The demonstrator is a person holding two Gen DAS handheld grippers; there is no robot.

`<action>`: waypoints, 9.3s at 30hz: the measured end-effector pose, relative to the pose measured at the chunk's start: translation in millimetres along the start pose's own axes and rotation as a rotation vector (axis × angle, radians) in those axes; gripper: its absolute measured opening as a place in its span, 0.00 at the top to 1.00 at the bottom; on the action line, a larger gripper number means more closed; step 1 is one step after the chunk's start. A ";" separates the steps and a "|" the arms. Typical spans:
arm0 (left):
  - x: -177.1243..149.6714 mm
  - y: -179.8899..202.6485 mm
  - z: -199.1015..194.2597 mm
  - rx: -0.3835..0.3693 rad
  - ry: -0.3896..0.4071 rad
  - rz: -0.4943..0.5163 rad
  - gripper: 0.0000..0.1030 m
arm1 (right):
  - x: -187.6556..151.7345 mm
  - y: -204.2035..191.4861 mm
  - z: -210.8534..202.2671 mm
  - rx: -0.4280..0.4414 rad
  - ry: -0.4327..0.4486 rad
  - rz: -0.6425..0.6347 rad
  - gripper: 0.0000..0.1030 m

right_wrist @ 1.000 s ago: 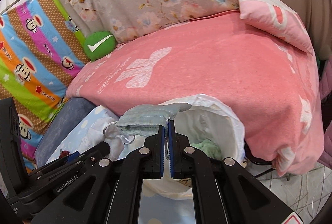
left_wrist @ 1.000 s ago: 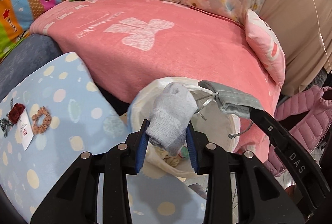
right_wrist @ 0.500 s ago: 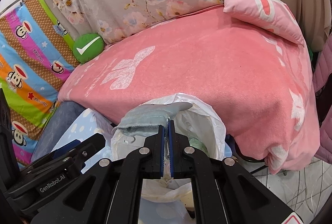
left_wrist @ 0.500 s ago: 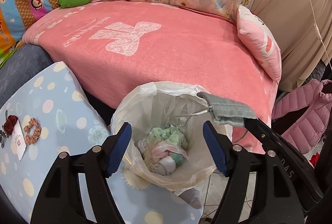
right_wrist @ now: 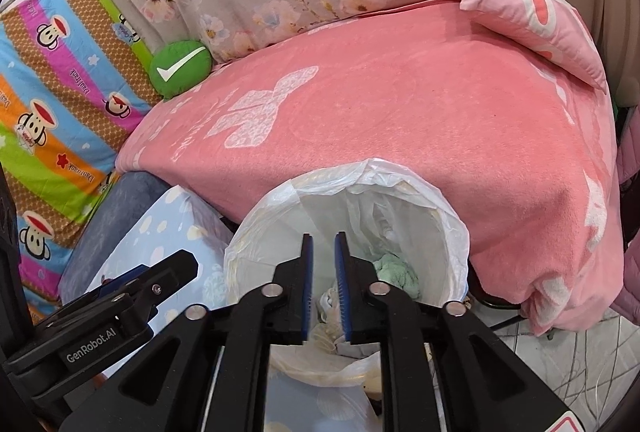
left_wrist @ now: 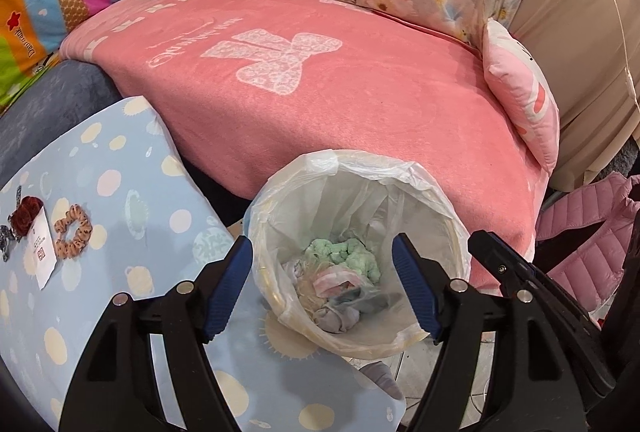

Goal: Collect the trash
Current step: 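Bring both open tools back to the hotel card and hair ties, then grasp the white hotel card with the left tool while the right tool grasps the brown beaded hair tie, then carry the card and hair tie over the white bin and open both tools, then bring both open tools back to the red scrunchie and leopard hair tie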

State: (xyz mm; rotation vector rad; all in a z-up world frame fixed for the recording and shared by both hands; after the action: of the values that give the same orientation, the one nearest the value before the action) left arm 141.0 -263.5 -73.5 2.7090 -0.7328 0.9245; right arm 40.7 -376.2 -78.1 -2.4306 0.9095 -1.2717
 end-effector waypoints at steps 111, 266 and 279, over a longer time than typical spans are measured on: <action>-87.0 -321.1 73.3 0.202 -0.151 -0.475 0.94 | -150.5 -222.3 205.8 0.135 -0.392 -0.289 0.88; -99.0 -433.6 -9.1 0.518 -0.020 -0.471 0.21 | -160.3 -327.1 177.1 0.171 -0.341 -0.580 0.47; -61.1 -495.9 46.3 0.532 -0.048 -0.533 0.15 | -168.5 -386.8 271.9 0.203 -0.409 -0.602 0.46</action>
State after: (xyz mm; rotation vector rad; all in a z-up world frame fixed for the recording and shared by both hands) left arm 375.8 172.3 -155.6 3.1177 0.2866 1.0167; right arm 347.9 12.0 -161.0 -2.7317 -0.0683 -0.8908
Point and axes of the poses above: each gripper's, at about its wrist camera, not at the fingertips, and z roughly the way its jaws point, y to its right, x to its top, the point moved 7 cm from there along z, roughly the way its jaws point, and after that the axes turned 13 degrees about x, right-handed, at the moved point
